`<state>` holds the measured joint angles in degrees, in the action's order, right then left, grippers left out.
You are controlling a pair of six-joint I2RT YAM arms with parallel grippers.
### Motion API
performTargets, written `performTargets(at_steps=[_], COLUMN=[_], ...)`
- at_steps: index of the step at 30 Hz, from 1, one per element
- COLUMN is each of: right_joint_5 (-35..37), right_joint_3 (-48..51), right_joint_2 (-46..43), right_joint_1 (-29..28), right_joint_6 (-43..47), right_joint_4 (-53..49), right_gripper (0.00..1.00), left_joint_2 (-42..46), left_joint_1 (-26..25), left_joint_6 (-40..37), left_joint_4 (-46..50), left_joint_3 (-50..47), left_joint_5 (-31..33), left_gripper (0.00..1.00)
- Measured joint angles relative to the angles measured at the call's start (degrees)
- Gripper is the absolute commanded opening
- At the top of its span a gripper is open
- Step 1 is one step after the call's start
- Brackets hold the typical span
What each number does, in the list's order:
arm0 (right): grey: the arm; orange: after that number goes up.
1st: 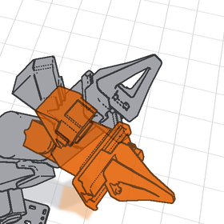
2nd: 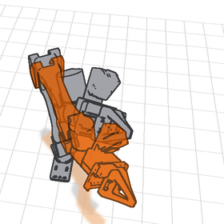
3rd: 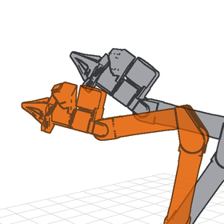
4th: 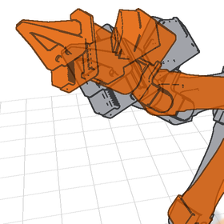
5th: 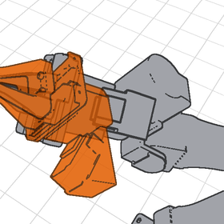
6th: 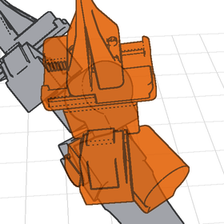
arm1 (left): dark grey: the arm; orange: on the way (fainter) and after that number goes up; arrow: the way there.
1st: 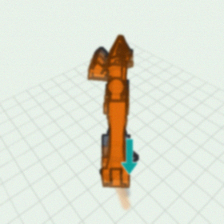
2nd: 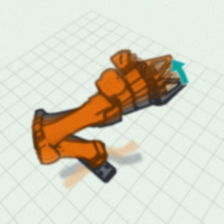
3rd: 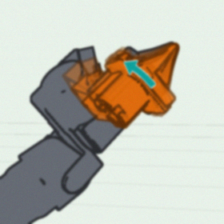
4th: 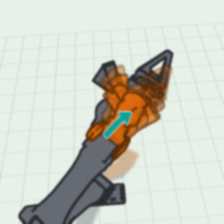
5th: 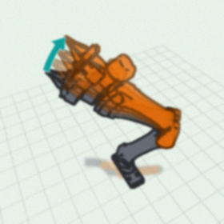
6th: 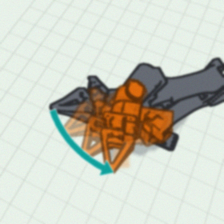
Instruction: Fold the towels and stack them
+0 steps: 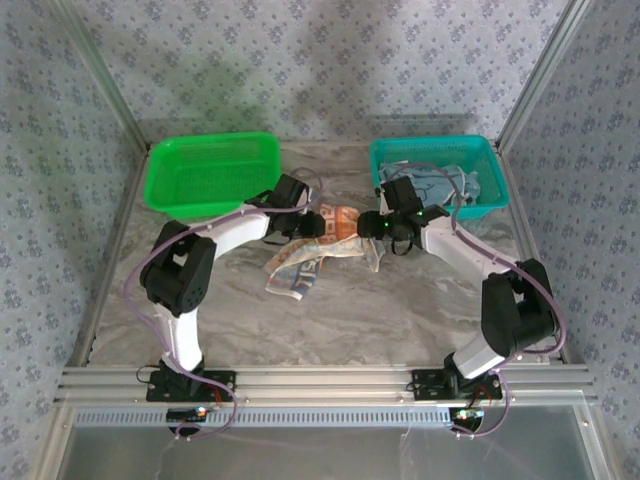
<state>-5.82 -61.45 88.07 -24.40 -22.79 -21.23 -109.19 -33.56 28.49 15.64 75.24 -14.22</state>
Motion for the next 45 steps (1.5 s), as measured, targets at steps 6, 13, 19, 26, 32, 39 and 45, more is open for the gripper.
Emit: performTargets(at_steps=[6, 13, 19, 26, 32, 39, 45], right_joint_5=[0.55, 0.59, 0.59, 0.59, 0.59, 0.59, 0.59], right_joint_3=[3.23, 4.76, 5.38, 5.4, 5.4, 5.4, 5.44], right_joint_2=[-1.31, -1.77, -2.49, -2.49, -2.49, -2.49, -2.49], right_joint_1=[-0.13, -0.13, -0.13, -0.13, -0.13, -0.13, -0.13], right_joint_6=[-1.03, -1.44, -1.46, -1.66, -1.81, -1.88, -2.14], right_joint_4=[0.35, 0.52, 0.72, 0.72, 0.72, 0.72, 0.74], right_gripper=[0.54, 0.54, 0.54, 0.54, 0.54, 0.54, 0.54], left_joint_2=[3.02, 3.45, 3.45, 3.02, 1.44, 1.07, 0.55], left_joint_1=[-3.61, -6.58, -7.78, -8.5, -8.63, -8.94, -8.94], left_joint_6=[-1.99, -5.31, -8.17, -10.8, -12.41, -13.29, -13.81], left_joint_4=[1.73, 3.45, 4.9, 5.75, 6.58, 6.93, 6.93], left_joint_3=[-1.38, -1.44, -1.49, -1.49, -1.46, -1.2, 1.51], left_joint_5=[2.49, 5.11, 8.52, 10.6, 11.8, 13.84, 15.65], left_gripper=[0.39, 0.45, 0.46, 0.41, 0.41, 0.27, 0.06])
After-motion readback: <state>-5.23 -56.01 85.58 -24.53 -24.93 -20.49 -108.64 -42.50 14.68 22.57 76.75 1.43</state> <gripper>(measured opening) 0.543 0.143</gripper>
